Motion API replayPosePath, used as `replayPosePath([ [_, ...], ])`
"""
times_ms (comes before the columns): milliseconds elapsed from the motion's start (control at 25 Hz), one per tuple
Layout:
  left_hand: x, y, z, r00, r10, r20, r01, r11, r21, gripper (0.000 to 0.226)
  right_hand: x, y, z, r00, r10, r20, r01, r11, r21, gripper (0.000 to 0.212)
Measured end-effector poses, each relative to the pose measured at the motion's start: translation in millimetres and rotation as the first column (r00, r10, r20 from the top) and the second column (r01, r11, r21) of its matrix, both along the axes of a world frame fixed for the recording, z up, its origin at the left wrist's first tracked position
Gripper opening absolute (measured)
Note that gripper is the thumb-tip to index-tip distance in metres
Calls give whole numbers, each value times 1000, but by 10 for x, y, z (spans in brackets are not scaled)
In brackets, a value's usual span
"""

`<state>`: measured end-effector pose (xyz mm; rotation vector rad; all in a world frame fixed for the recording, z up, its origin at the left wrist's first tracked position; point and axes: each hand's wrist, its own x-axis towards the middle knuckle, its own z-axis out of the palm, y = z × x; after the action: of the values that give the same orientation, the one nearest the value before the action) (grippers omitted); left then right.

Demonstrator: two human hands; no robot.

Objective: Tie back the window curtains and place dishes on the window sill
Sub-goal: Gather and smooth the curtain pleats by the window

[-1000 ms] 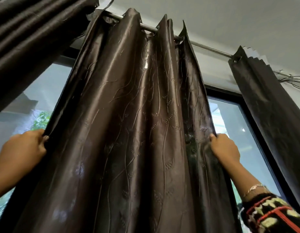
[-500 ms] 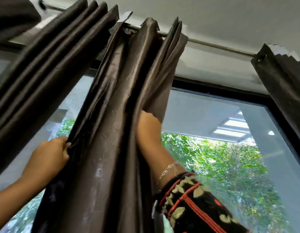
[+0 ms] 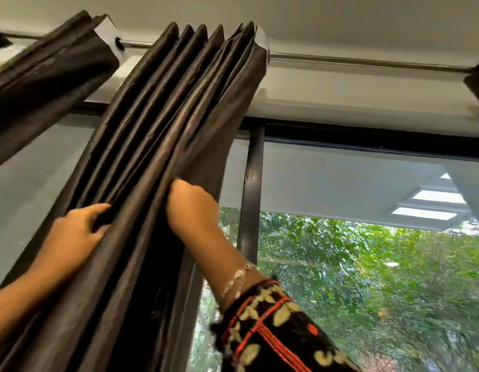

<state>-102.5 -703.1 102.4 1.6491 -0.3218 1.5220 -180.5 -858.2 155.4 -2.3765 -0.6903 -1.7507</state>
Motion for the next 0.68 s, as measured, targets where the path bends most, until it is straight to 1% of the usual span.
replayPosePath([
  [40,-9,-59,-47,999,-44,33,44,999,-21,45,2,-170,-77,1000,6,4,-6,999,44,23],
  [80,-105,-162,-103,990,-127,65,129,992,-17,50,4,-362,-164,1000,28,3,-28,995,98,22],
  [160,-331,-476,-219,948,-282,145,275,959,68,52,-41,-749,-364,998,56,-9,-53,973,226,24],
  [200,-456,-649,-247,899,-407,161,396,913,98,47,-72,-944,-452,998,56,-16,-50,960,275,25],
  [280,-631,-1006,-263,753,-648,118,648,761,42,33,-89,-1294,-587,999,29,-32,-17,946,324,22],
  [360,-676,-1404,-206,676,-736,38,735,671,-99,36,-145,-1617,-667,998,-1,-68,26,928,372,20],
  [400,-694,-1643,-174,652,-758,-8,748,645,-158,40,-175,-1776,-690,996,-11,-91,46,917,396,20],
  [480,-714,-2076,-76,613,-788,-61,764,611,-210,49,-247,-2055,-725,992,6,-124,50,896,441,18],
  [520,-753,-2270,-14,603,-792,-92,768,608,-202,51,-295,-2176,-743,990,33,-134,34,882,470,15],
  [560,-836,-2436,47,603,-789,-112,770,613,-174,43,-340,-2299,-761,987,68,-143,12,867,499,11],
  [600,-926,-2596,99,626,-765,-151,758,642,-111,33,-389,-2434,-783,984,103,-147,-11,851,525,11],
  [640,-1009,-2758,156,678,-707,-199,722,692,3,37,-436,-2574,-806,980,130,-148,-27,833,553,20],
  [680,-1059,-2917,225,755,-619,-216,650,748,133,42,-489,-2713,-831,977,145,-157,-29,816,578,28],
])
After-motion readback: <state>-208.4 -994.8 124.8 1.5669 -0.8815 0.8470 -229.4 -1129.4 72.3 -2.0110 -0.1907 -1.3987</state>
